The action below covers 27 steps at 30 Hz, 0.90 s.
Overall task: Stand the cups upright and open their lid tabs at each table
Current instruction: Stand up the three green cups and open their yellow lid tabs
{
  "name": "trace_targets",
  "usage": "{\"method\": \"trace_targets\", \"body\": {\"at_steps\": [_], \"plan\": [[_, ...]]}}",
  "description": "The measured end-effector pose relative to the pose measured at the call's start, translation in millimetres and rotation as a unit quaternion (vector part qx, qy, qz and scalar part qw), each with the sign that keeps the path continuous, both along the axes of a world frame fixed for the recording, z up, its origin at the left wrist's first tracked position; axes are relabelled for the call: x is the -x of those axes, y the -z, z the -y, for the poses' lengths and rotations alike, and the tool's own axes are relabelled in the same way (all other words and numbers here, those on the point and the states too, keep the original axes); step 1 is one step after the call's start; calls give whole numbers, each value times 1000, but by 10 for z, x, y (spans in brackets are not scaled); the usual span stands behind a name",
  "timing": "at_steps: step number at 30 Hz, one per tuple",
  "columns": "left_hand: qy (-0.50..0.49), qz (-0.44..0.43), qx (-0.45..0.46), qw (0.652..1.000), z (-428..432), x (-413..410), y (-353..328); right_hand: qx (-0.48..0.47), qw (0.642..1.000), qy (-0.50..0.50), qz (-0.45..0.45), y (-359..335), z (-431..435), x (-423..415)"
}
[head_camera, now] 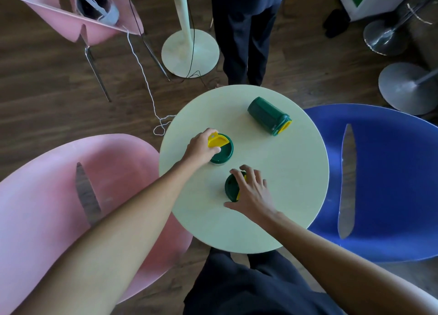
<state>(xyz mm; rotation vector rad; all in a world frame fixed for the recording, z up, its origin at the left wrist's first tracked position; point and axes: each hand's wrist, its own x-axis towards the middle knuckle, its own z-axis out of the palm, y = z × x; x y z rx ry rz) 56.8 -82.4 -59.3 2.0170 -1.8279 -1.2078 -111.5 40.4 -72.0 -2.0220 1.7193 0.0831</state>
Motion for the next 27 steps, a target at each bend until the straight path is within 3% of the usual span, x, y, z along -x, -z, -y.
{"method": "trace_targets", "body": {"at_steps": [4, 7, 15, 20, 27], "plan": [[4, -5, -1, 1000, 3, -10, -6, -61, 991, 76, 95, -7, -34, -34], [5, -6, -2, 1000, 18, -20, -11, -128, 957, 180, 189, -21, -22, 62], [0, -1, -15, 1000, 65, -49, -29, -256, 894, 295, 220, -139, 160, 160], [4, -6, -19, 1000, 110, -63, -21, -259, 808, 429, 309, -140, 175, 122], [13, -11, -7, 1000, 182, -6, -49, -234, 713, 553, 362, -138, 237, -45]]}}
